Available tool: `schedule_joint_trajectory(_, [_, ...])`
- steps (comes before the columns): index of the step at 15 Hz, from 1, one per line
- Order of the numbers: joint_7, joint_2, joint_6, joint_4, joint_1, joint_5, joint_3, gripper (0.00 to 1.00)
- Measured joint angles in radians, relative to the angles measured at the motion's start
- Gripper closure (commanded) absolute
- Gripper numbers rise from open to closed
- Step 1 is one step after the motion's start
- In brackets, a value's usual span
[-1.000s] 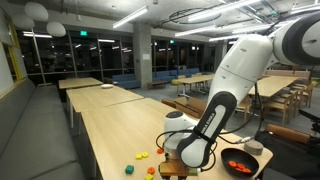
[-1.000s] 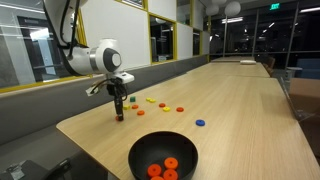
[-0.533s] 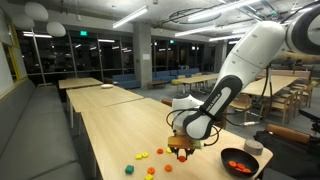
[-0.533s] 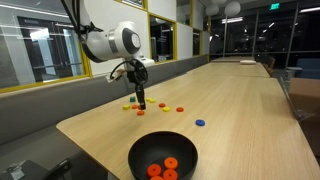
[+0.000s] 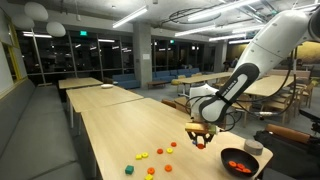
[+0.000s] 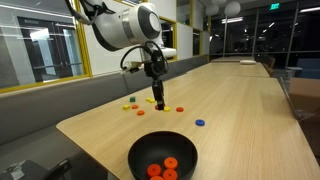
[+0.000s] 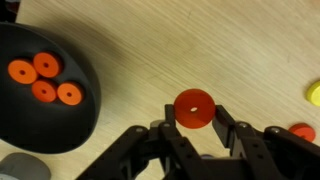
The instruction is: Put two orange circles into the bowl.
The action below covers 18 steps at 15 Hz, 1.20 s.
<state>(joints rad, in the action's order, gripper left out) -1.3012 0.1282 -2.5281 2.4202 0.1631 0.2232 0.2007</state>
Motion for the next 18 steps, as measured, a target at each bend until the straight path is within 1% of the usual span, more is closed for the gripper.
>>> schedule_joint_trajectory(5, [-0.021,-0.132,0.054,0.119,-0.105,0.004,-0.007,0.81])
schedule_joint_trajectory(10, [-0.033,-0.246,0.098,0.221,-0.205,0.004,-0.035,0.81])
schedule_joint_trajectory(14, [-0.035,-0.276,0.109,0.28,-0.259,-0.001,-0.06,0.81])
schedule_joint_trajectory(17, [-0.035,-0.273,0.109,0.31,-0.28,-0.013,-0.07,0.81])
schedule_joint_trajectory(18, [-0.035,-0.271,0.109,0.317,-0.284,-0.018,-0.072,0.32])
